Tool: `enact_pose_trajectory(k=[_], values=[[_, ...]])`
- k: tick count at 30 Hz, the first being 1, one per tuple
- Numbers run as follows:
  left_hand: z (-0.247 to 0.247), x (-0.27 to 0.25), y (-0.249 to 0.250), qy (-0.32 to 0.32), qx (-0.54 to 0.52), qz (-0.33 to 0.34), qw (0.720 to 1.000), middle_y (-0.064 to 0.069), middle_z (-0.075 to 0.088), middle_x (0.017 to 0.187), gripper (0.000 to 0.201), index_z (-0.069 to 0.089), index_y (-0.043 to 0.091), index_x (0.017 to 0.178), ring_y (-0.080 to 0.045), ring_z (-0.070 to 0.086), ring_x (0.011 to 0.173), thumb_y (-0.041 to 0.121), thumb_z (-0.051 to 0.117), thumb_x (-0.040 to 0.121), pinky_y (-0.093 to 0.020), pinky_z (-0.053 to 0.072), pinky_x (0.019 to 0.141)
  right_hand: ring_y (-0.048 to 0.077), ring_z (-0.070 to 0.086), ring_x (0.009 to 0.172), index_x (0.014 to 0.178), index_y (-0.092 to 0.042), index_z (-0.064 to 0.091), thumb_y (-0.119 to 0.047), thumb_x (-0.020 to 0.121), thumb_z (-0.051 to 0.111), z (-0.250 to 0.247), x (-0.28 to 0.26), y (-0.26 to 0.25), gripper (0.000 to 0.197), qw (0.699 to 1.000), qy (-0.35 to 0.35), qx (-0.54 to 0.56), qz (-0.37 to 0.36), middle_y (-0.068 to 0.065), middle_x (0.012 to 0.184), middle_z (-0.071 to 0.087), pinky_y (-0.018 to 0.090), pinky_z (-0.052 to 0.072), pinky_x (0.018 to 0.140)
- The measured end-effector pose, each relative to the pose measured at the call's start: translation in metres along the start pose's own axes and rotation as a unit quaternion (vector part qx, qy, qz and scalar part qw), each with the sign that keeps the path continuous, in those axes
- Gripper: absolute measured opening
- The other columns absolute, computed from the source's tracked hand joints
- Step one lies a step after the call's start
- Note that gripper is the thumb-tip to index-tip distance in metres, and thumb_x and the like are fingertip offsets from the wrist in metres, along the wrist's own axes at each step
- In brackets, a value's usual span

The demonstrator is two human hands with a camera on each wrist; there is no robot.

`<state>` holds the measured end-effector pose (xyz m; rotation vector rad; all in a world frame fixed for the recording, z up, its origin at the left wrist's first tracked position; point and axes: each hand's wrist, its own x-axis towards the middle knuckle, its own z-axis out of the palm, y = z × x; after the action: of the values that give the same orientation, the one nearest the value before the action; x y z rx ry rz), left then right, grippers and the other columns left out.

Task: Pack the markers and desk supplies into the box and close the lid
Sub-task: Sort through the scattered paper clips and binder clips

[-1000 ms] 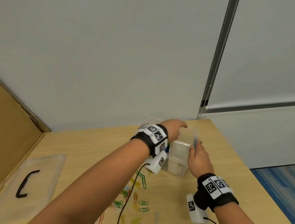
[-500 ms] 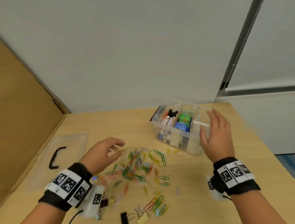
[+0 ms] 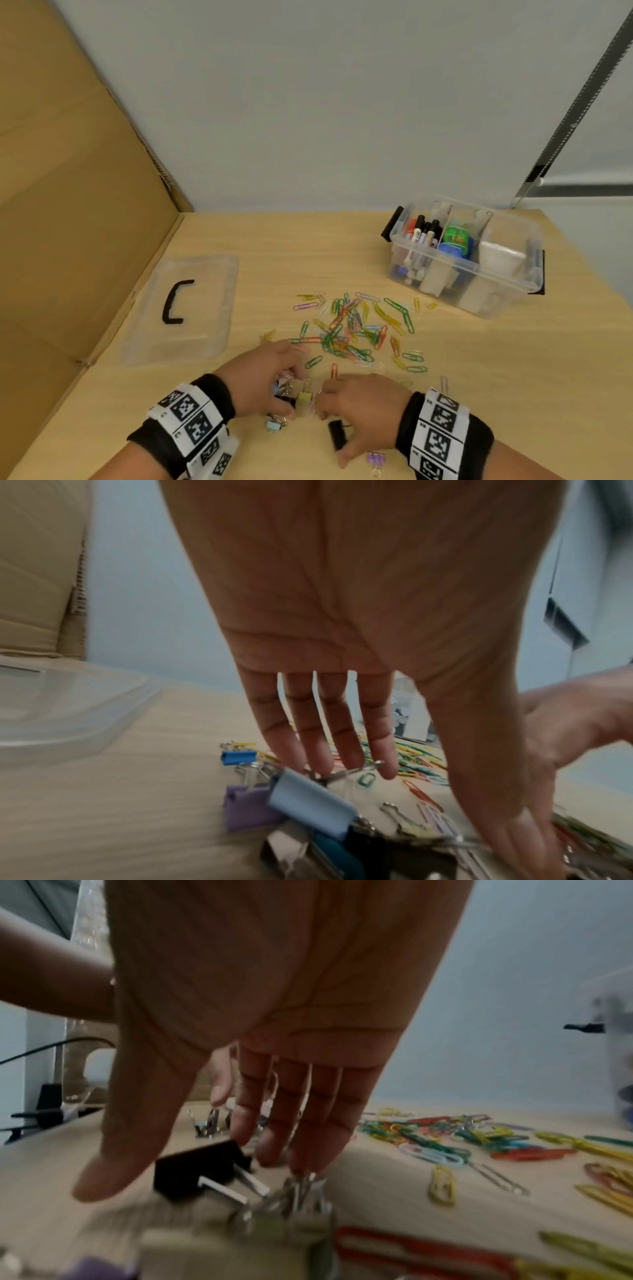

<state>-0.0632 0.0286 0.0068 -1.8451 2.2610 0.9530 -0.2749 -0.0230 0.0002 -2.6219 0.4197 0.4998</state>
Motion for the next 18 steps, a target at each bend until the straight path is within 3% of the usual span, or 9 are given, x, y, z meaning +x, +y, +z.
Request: enact_pose_trajectory(k=[5, 9, 11, 14, 18], values=[[0.005, -0.004, -0.002, 0.010, 0.053, 0.044, 0.998, 0.012, 0.042, 0.117, 0.046, 0.055, 0.032, 0.116, -0.007, 0.039, 0.108, 0.042, 0.072, 0.075, -0.026, 0.041, 0.086, 0.030, 0.050, 0.105, 0.115, -0.017, 0.055, -0.024, 0.085, 0.060, 0.013, 0.008, -0.004, 0.031, 0.998, 0.041, 0.010, 0.049, 0.007, 0.115, 0.047, 0.035, 0.042, 0.073], [0.009, -0.002, 0.000, 0.047, 0.066, 0.086, 0.993, 0.008, 0.046, 0.119, 0.018, 0.066, 0.019, 0.098, -0.011, 0.046, 0.110, 0.029, 0.064, 0.083, -0.019, 0.038, 0.081, 0.016, 0.050, 0.087, 0.113, -0.019, 0.056, -0.022, 0.083, 0.056, 0.012, 0.005, 0.000, 0.030, 0.985, 0.103, 0.094, 0.102, 0.000, 0.107, 0.045, 0.027, 0.041, 0.071], [0.013, 0.001, -0.001, 0.072, 0.072, 0.096, 0.990, 0.007, 0.047, 0.122, 0.012, 0.066, 0.014, 0.089, -0.011, 0.051, 0.109, 0.024, 0.060, 0.086, -0.018, 0.037, 0.078, 0.009, 0.048, 0.077, 0.107, -0.023, 0.058, -0.024, 0.081, 0.061, 0.008, 0.001, 0.004, 0.027, 0.959, 0.153, 0.205, 0.120, -0.004, 0.101, 0.044, 0.022, 0.045, 0.071], [0.022, 0.008, -0.011, 0.100, 0.040, 0.099, 0.989, 0.009, 0.049, 0.122, 0.010, 0.064, 0.013, 0.080, -0.009, 0.048, 0.124, 0.021, 0.062, 0.085, -0.026, 0.047, 0.089, 0.008, 0.052, 0.080, 0.099, -0.026, 0.063, -0.023, 0.080, 0.065, 0.006, -0.003, 0.017, 0.019, 0.909, 0.212, 0.323, 0.155, -0.002, 0.103, 0.049, 0.018, 0.048, 0.075], [0.025, 0.008, -0.019, 0.159, -0.021, 0.104, 0.982, 0.013, 0.055, 0.118, 0.011, 0.065, 0.016, 0.077, -0.001, 0.046, 0.126, 0.024, 0.066, 0.085, -0.029, 0.048, 0.094, 0.011, 0.054, 0.077, 0.090, -0.016, 0.060, -0.025, 0.082, 0.057, 0.008, -0.002, 0.027, 0.012, 0.855, 0.234, 0.422, 0.190, 0.000, 0.095, 0.055, 0.028, 0.049, 0.077]])
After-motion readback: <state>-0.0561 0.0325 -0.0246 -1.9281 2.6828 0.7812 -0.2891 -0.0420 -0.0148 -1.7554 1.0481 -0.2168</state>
